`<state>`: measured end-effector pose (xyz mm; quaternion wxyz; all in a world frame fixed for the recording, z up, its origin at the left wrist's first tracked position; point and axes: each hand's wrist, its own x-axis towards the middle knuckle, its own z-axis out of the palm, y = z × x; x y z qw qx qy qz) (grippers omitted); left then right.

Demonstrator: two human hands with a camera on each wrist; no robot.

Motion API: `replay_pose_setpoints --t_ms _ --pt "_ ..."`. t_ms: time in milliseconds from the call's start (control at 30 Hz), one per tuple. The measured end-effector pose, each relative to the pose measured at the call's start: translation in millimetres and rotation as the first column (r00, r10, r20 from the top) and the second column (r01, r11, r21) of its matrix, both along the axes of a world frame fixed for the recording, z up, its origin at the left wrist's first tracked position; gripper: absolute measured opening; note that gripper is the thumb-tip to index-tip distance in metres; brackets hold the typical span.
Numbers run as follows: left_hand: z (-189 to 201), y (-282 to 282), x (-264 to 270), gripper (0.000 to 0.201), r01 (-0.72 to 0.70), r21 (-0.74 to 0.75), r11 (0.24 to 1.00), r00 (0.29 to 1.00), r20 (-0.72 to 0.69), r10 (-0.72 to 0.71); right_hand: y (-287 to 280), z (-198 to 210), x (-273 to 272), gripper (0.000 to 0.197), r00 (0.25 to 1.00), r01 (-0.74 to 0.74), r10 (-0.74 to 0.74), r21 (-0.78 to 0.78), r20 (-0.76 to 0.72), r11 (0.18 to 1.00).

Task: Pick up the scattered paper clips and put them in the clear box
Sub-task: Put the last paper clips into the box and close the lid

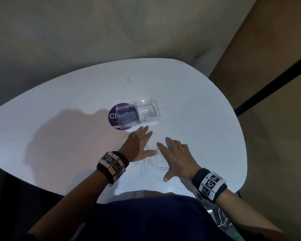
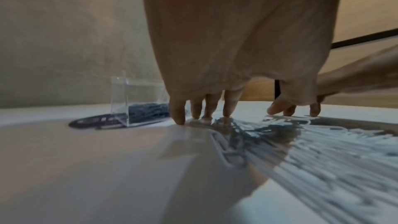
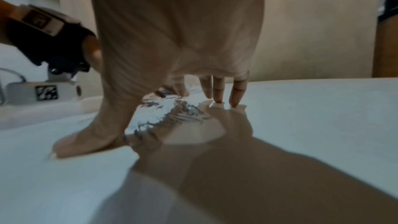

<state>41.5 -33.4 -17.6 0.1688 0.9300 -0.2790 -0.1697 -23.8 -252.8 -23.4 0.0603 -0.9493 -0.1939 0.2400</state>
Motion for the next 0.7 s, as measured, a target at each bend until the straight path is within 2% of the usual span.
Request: replay_pose_setpoints --t_ms 67,133,233,333,367,433,533,600,700 --pt "3 3 -9 0.093 -0.006 -0.014 1.000 0.998 -0.060 0.005 6 0 5 0.115 0.996 0.082 -0.084 0.053 0.029 0.995" --pt "6 13 -19 0.098 0.055 0.017 0.998 0.993 -0.103 -0.053 8 2 8 0.095 0.981 0.183 -0.191 0.162 0.040 0.970" --pt "-1 29 -30 0.108 0.154 0.099 0.983 0.988 -0.039 -0.151 15 2 7 0.088 0.965 0.245 -0.261 0.241 0.037 0.939" --pt "-14 33 -36 0.090 0.086 -0.014 0.996 0.996 0.020 -0.086 28 -1 7 0.105 0.982 0.184 -0.190 0.177 0.016 0.967" --pt "-15 30 -36 0.080 0.055 -0.061 0.997 0.998 0.038 -0.053 32 -1 8 0.104 0.987 0.154 -0.159 0.141 0.019 0.978" --pt "-11 22 -38 0.060 0.014 -0.099 0.995 0.997 0.083 -0.005 36 -1 10 0.080 0.987 0.140 -0.149 0.146 0.055 0.979" --pt "-7 11 -34 0.038 -0.010 -0.086 0.996 0.993 0.119 0.020 38 -3 12 0.035 0.973 0.163 -0.199 0.262 0.119 0.951" --pt "-7 6 -29 0.035 -0.014 -0.063 0.998 0.991 0.134 0.022 36 -4 15 0.028 0.966 0.189 -0.235 0.330 0.105 0.925" --pt "-7 1 -22 0.029 -0.061 -0.072 0.996 0.992 0.104 0.068 36 -1 24 0.033 0.966 0.194 -0.243 0.370 0.090 0.908"
